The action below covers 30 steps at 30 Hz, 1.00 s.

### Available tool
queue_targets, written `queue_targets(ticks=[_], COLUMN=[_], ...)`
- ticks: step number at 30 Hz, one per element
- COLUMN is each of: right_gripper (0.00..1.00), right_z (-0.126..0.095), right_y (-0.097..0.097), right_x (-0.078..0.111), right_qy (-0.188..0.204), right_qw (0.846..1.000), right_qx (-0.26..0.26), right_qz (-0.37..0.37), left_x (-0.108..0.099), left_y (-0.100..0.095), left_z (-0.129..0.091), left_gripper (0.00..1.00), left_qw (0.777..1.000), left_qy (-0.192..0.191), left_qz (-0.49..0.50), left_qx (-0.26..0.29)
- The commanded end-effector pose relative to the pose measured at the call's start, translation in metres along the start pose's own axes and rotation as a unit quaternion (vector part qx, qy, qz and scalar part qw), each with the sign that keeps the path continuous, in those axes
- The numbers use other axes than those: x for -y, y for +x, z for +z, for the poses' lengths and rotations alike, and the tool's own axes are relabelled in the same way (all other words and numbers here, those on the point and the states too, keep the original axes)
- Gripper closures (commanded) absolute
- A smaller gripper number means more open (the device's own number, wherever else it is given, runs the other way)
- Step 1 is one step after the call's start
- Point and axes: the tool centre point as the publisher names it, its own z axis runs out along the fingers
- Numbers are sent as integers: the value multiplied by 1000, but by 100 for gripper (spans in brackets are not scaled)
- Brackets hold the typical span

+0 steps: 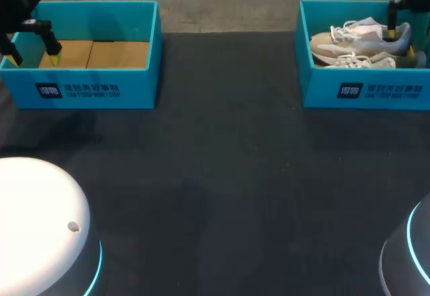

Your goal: Take the shoe out of the shoebox, open the shoe tongue, remove and reinsert the insole, then place the shoe into the shoebox

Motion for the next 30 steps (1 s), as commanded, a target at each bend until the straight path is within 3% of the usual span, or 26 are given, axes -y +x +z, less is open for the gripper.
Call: queue_targets(ticks=[1,15,23,30], right_gripper=[0,0,0,0], right_z=[-22,-77,-121,-146], right_y=[-6,-12,-6,1], right_x=[14,31,57,86], right_qy=[-15,-10,3,8], right_qw=[1000,999,999,999], right_qx=[-5,-35,-35,-40], right_qz=[2,4,0,3], left_x=[-1,-1,-1,-1], left_y=[0,0,0,0], left_z=[-1,-1,-1,-1], left_gripper=[0,0,0,0], left_qw=[1000,1000,1000,1000], left_qy=[0,0,0,0], left_qz=[0,0,0,0], left_qx=[1,1,1,1])
